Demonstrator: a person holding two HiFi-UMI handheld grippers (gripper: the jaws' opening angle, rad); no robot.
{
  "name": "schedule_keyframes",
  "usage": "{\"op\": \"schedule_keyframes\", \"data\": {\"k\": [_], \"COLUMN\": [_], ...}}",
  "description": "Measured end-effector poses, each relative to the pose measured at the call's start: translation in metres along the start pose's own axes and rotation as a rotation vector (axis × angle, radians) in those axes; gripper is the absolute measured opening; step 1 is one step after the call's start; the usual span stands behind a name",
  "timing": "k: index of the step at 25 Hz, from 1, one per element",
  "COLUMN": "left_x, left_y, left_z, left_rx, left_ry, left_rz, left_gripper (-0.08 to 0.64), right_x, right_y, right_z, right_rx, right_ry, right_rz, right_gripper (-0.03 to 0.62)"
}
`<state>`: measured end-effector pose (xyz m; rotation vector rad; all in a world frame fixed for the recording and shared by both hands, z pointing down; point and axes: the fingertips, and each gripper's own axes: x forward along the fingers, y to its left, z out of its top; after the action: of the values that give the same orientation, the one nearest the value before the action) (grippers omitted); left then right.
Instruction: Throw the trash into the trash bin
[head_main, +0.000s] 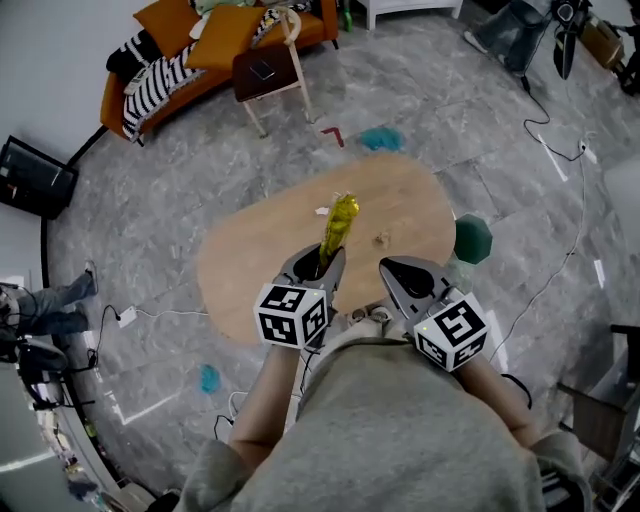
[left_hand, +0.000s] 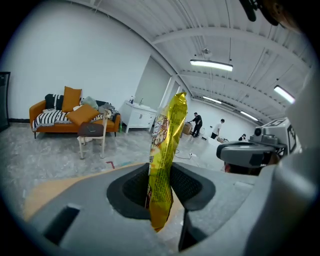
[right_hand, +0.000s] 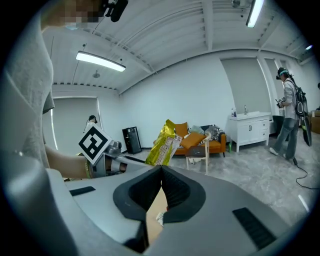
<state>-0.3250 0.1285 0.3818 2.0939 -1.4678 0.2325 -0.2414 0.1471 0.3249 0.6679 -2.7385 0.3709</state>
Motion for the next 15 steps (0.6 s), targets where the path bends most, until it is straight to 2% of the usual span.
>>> {"op": "schedule_keyframes", "data": {"k": [15], "left_x": [0.029], "left_y": [-0.007], "left_z": [0.003], "left_rx": [0.064], "left_ry": [0.061], "left_rz": [-0.142], "left_gripper": [0.126], "right_x": [-0.003], "right_y": [-0.019], "right_z": [-0.001], "right_rx": [0.038], "right_ry": [-0.009], "right_rz": [-0.179], "right_gripper": [0.008]}}
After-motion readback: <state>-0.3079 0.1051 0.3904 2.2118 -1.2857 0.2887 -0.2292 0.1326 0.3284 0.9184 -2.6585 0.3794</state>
